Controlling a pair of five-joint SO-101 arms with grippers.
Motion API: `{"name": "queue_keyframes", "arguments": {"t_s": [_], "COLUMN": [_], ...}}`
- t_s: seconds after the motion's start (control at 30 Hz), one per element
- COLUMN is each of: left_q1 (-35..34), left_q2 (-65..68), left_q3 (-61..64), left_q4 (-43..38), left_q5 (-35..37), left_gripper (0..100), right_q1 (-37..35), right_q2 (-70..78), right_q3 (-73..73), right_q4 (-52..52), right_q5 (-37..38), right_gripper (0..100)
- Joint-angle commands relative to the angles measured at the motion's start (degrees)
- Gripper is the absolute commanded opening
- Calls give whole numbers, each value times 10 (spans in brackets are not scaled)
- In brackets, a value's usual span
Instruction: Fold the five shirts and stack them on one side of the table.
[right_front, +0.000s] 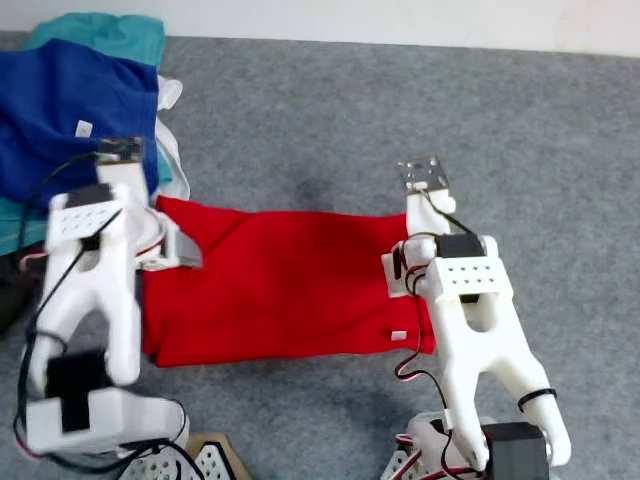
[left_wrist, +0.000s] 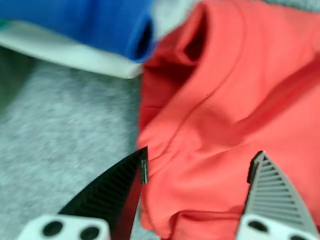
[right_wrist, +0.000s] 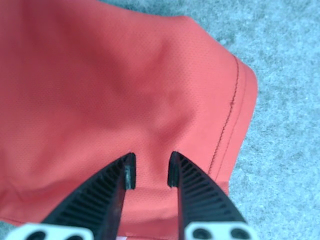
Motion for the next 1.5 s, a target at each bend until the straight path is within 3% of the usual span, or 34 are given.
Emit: {"name": "queue_keyframes", "arguments": {"t_s": [0.0,0.23,0.57,0.97,1.27,1.47], "left_q1": [36,33,-12,6,39,48], "left_q2": [52,92,10,189,174,169], "left_q3": [-43,-58,-92,-169,-175,-178], "left_q4": [-35,-52,-11,-11,-11,-11], "left_q5": [7,7,6,7,23,47], "left_gripper": [323,322,322,322,153,147], "right_q1": [-6,-6,-6,-6,-6,-6], "right_q2": [-14,-14,-14,-14,-14,-14], "right_q3": [-7,-4,-3,-2,-2,-2], "right_q4": [-9,-9,-9,-9,-9,-9], "right_q5": [-6,-6,-6,-6,-6,-6], "right_gripper": [116,116,116,116,116,116]}}
